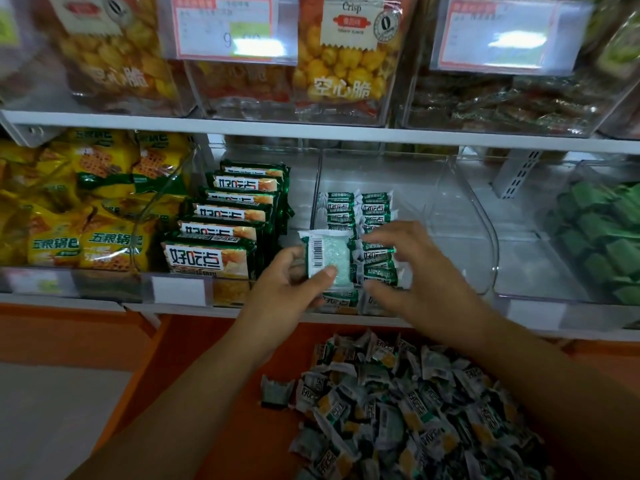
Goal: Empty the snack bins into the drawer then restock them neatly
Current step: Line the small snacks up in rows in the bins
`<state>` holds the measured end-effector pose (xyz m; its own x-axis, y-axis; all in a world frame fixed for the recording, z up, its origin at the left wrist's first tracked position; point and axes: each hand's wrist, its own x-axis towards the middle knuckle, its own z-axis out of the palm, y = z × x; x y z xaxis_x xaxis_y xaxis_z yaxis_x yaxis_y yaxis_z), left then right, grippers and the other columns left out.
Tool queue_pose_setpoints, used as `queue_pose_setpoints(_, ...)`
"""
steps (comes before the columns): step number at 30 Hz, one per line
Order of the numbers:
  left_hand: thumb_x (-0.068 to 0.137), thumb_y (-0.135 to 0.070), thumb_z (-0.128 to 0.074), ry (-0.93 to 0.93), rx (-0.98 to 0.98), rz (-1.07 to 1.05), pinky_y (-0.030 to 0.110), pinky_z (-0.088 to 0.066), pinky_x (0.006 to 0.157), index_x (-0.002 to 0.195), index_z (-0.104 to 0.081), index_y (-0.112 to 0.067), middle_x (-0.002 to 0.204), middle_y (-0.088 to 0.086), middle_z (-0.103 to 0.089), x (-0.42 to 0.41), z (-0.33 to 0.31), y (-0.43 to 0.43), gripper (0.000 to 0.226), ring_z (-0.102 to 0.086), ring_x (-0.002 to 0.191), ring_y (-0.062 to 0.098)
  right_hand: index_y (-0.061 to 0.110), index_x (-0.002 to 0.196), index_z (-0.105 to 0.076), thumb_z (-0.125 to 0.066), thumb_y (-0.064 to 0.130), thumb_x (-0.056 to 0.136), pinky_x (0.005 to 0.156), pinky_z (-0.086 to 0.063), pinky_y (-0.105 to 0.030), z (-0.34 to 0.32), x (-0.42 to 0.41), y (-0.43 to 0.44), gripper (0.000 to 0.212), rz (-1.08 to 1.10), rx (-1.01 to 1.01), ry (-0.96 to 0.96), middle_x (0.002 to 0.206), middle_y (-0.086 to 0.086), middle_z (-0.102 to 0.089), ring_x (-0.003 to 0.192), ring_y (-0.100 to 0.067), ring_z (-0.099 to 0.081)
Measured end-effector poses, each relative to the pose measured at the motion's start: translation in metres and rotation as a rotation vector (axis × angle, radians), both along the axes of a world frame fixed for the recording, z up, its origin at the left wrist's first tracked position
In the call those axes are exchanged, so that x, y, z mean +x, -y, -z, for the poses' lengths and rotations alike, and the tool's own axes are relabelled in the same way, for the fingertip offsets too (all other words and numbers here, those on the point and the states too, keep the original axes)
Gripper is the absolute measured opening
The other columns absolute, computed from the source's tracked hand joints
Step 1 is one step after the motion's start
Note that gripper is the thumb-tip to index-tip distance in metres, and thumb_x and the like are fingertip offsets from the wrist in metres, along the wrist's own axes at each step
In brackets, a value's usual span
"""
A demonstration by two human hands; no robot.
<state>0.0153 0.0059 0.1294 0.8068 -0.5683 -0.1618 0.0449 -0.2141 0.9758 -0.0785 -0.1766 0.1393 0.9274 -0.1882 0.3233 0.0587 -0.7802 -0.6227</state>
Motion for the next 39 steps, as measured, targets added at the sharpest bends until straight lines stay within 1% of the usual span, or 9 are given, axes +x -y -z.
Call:
queue_pose_setpoints(3,0.085,-0.048,-0.065,0.002,0.024,0.049,0.019,-0.048,0.083,0.119,-0.047,-0.047,0.11,-0.025,-0.055,-0.011,-0.004,0.002,0.038,-0.061,0.09,-0.01,0.037,0.141,-0.036,-0.076,0.026,0.081,0.104,-0.022,-0.001,0.015,-0.009,-0.029,0.073,-0.131,0.018,-0.095,0.146,0.019,-0.026,0.133,0.014,-0.023)
queue_pose_setpoints(5,0.075,-0.067,-0.066,-0.014,0.03,0.089,0.033,-0.048,0.099,0.129,-0.051,-0.049,0.128,-0.02,-0.056,-0.016,-0.005,0.001,0.059,-0.057,0.113,-0.001,0.041,0.138,-0.036,-0.075,0.024,0.083,0.101,-0.025,0.001,0.02,-0.01,-0.033,0.07,-0.082,0.082,-0.081,0.141,0.021,-0.034,0.126,0.021,-0.027)
queue_pose_setpoints(9,0.073,-0.066,-0.057,0.01,0.017,0.123,0.038,-0.055,0.092,0.138,-0.05,-0.038,0.12,-0.01,-0.064,-0.018,-0.006,-0.004,0.071,-0.068,0.098,0.008,0.038,0.128,-0.054,-0.065,0.022,0.09,0.093,-0.051,-0.022,0.014,-0.018,-0.029,0.042,-0.013,0.523,-0.121,0.126,0.017,-0.058,0.111,0.001,-0.059)
queue_pose_setpoints(14,0.074,-0.055,-0.065,0.108,0.042,0.096,0.027,-0.051,0.089,0.131,-0.052,-0.043,0.126,-0.024,-0.053,-0.012,-0.008,-0.003,0.06,-0.056,0.11,-0.001,0.017,0.122,-0.064,-0.053,0.019,0.097,0.095,-0.052,-0.047,0.006,-0.017,-0.024,0.027,-0.02,1.14,-0.212,0.127,-0.009,-0.063,0.115,-0.029,-0.061)
queue_pose_setpoints(18,0.071,-0.054,-0.07,0.108,0.006,0.058,0.031,-0.056,0.085,0.127,-0.06,-0.034,0.118,-0.01,-0.066,-0.008,-0.003,0.001,0.06,-0.064,0.106,0.008,0.035,0.114,-0.065,-0.06,0.022,0.094,0.082,-0.056,-0.032,0.0,-0.014,-0.018,0.025,0.083,0.865,-0.168,0.101,-0.006,-0.07,0.097,-0.028,-0.065)
queue_pose_setpoints(22,0.086,-0.03,-0.072,0.175,-0.003,0.085,0.012,-0.052,0.071,0.113,-0.063,-0.039,0.104,-0.016,-0.069,-0.005,0.004,0.008,0.03,-0.065,0.095,0.0,0.033,0.114,-0.062,-0.069,0.026,0.086,0.059,-0.046,-0.009,-0.012,-0.007,-0.013,0.03,0.083,0.574,-0.213,0.084,0.015,-0.063,0.062,0.005,-0.057)
queue_pose_setpoints(27,0.09,-0.042,-0.062,0.56,0.106,-0.082,0.018,-0.036,0.099,0.137,-0.045,-0.039,0.133,-0.017,-0.044,0.014,0.006,0.016,0.05,-0.044,0.122,0.001,0.034,0.113,-0.064,-0.072,0.032,0.084,0.059,-0.04,-0.002,-0.023,0.018,0.033,0.031,0.183,0.202,-0.313,0.099,0.015,-0.059,0.072,0.002,-0.056)
queue_pose_setpoints(31,0.096,-0.045,-0.052,0.552,0.269,-0.03,0.025,-0.032,0.104,0.153,-0.024,-0.031,0.156,-0.006,-0.033,0.038,0.022,0.017,0.065,-0.037,0.137,0.012,0.022,0.111,-0.067,-0.071,0.028,0.086,0.066,-0.038,-0.012,-0.027,0.047,0.1,0.027,0.328,-0.153,-0.32,0.106,0.001,-0.067,0.087,-0.012,-0.059)
queue_pose_setpoints(39,0.095,-0.036,-0.056,0.545,0.208,0.024,0.005,-0.034,0.093,0.148,-0.031,-0.038,0.137,-0.02,-0.049,0.052,0.031,0.016,0.058,-0.039,0.117,-0.01,0.013,0.112,-0.062,-0.058,0.016,0.092,0.078,-0.044,-0.029,-0.015,0.129,0.166,0.021,0.377,-0.601,-0.495,0.112,-0.015,-0.063,0.101,-0.033,-0.059)
